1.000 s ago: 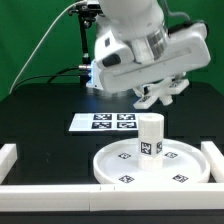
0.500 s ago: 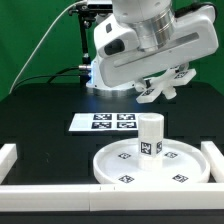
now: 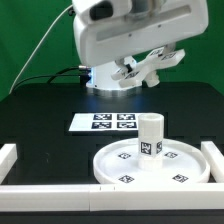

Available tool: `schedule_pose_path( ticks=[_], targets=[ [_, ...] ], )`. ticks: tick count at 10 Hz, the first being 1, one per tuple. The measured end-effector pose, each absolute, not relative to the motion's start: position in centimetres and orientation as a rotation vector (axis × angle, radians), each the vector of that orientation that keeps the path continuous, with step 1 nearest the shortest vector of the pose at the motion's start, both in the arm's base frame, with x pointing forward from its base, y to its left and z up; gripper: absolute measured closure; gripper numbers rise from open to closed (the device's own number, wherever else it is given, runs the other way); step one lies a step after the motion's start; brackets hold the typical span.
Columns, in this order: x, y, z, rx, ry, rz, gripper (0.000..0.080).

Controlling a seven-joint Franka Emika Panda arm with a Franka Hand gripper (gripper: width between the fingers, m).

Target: Assemble round table

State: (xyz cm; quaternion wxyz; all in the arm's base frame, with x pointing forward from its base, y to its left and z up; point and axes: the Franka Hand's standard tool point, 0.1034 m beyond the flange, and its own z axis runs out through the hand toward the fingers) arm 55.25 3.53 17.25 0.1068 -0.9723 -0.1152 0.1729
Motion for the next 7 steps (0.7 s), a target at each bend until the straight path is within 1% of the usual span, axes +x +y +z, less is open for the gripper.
schedule_pose_path(
  ticks=[4, 5, 6, 7],
  targets=[
    [55.2, 3.2, 16.8, -2.872, -0.393, 0.511, 0.0315],
    [55.5, 2.7, 16.2, -2.920, -0.510, 0.514, 0.0315],
    [55.9, 2.7, 16.3, -2.972, -0.632, 0.511, 0.0315],
    [56.6, 2.7, 16.4, -2.993, -0.747, 0.452, 0.0315]
  ],
)
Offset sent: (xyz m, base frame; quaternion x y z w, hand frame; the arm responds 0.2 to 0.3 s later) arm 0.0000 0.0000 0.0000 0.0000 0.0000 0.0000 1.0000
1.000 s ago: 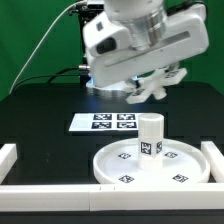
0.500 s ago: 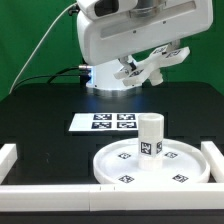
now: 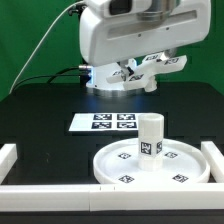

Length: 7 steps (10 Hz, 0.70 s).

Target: Assemble round table

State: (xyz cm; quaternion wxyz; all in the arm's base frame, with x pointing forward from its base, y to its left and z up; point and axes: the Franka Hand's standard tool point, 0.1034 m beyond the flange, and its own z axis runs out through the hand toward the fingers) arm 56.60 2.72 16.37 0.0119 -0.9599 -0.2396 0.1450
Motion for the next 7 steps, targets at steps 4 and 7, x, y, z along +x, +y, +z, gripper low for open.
schedule_pose_path(
  ticks=[4, 7],
  targets=[
    [56.4, 2.1, 15.7, -2.931, -0.755, 0.430, 0.0315],
    [57.0, 2.0, 14.9, -2.979, -0.999, 0.290, 0.0315]
  ],
)
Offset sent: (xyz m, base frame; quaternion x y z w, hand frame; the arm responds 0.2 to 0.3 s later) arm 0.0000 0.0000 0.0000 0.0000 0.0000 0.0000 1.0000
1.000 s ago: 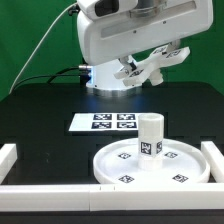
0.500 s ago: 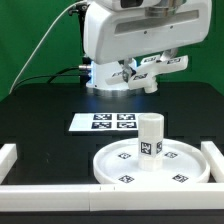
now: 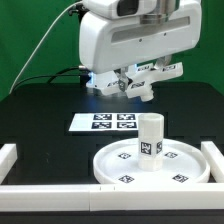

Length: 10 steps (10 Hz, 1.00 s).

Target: Assemble round table

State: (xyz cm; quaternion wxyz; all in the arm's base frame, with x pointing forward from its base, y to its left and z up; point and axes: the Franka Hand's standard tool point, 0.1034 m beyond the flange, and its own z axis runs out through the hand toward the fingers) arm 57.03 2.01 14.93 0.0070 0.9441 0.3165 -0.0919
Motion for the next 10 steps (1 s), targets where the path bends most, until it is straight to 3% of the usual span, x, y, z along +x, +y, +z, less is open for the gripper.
schedule_pose_path(
  ticks=[2, 7, 10],
  targets=[
    [57.62, 2.25, 14.91, 2.857, 1.106, -0.143, 0.0315],
    [57.24, 2.62, 14.71, 2.885, 1.107, -0.152, 0.0315],
    [57.23, 2.89, 14.45, 2.683, 1.290, -0.011, 0.0315]
  ],
)
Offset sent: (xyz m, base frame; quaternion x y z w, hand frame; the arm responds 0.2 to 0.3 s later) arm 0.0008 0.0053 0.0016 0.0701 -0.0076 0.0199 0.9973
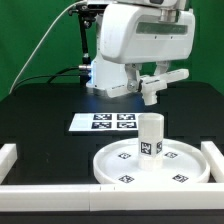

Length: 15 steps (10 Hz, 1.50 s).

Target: Assemble round table

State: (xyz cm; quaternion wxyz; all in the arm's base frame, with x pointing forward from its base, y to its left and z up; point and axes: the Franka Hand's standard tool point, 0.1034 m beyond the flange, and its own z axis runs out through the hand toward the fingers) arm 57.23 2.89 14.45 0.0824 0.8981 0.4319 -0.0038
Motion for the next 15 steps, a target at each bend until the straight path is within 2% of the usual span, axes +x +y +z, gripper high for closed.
schedule_pose_path(
  ticks=[1, 7, 15],
  targets=[
    [57.3, 3.4, 14.2, 2.616, 1.358, 0.057, 0.0315],
    [56.9, 3.5, 13.8, 2.592, 1.413, 0.051, 0.0315],
    [56.0, 4.1, 12.0, 2.562, 1.478, 0.049, 0.0316]
  ],
)
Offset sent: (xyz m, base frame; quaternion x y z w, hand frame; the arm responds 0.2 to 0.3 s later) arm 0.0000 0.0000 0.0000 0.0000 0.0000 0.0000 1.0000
